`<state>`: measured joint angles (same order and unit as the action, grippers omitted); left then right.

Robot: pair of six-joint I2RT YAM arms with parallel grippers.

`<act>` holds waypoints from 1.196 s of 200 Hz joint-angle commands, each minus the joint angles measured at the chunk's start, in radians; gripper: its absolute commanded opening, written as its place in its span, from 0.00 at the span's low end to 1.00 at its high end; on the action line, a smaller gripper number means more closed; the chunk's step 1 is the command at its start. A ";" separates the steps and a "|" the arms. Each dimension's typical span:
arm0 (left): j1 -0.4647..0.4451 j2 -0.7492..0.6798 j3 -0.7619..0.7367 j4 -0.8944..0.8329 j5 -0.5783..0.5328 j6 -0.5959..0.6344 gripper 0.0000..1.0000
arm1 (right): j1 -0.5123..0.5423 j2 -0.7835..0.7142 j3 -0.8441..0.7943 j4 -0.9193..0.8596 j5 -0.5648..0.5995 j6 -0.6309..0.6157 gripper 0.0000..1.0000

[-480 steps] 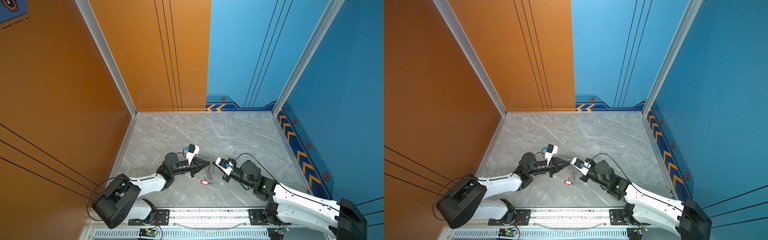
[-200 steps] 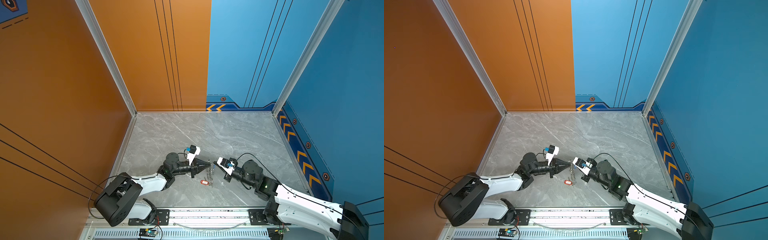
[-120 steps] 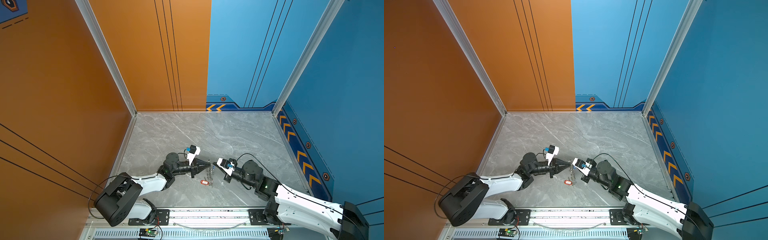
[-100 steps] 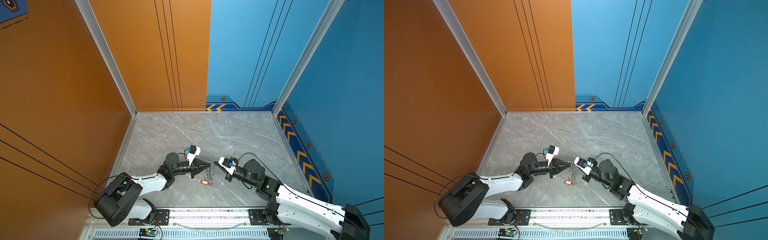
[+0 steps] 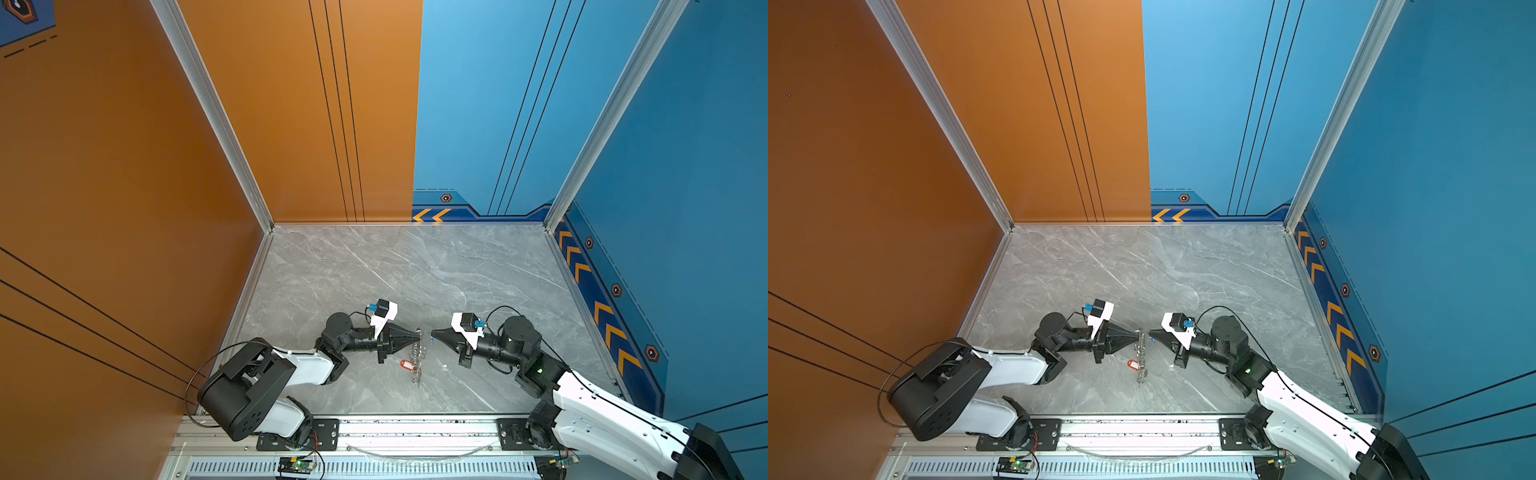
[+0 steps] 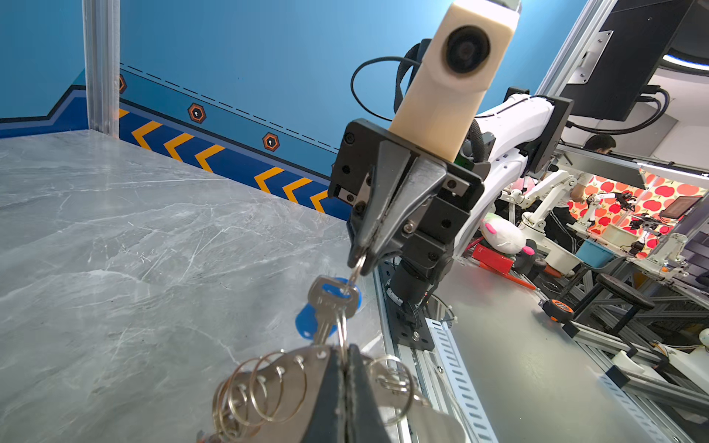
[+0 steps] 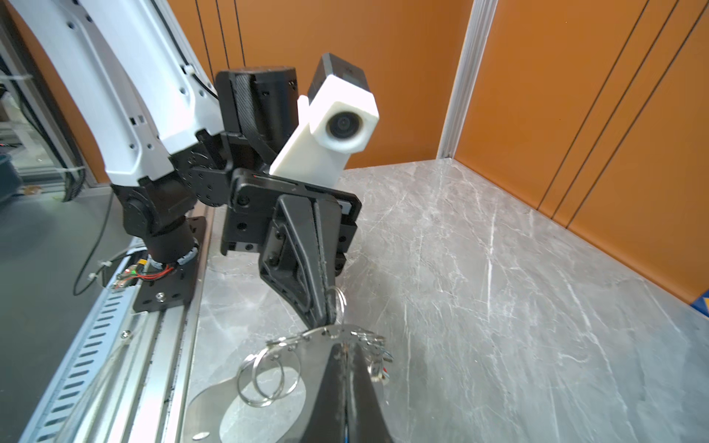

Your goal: Put the keys on the keyring

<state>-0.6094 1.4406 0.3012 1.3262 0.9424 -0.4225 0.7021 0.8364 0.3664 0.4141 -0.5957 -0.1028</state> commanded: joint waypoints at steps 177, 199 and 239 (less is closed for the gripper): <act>-0.014 0.012 0.018 0.083 0.058 0.010 0.00 | 0.014 0.094 -0.020 0.159 -0.060 0.026 0.00; -0.016 0.014 0.020 0.083 0.064 0.007 0.00 | 0.025 0.093 -0.020 0.152 -0.048 0.015 0.00; -0.022 0.012 0.022 0.082 0.071 0.004 0.00 | 0.047 0.093 -0.021 0.125 0.013 -0.027 0.00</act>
<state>-0.6163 1.4521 0.3016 1.3632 0.9783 -0.4122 0.7300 0.9276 0.3511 0.5549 -0.6346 -0.0872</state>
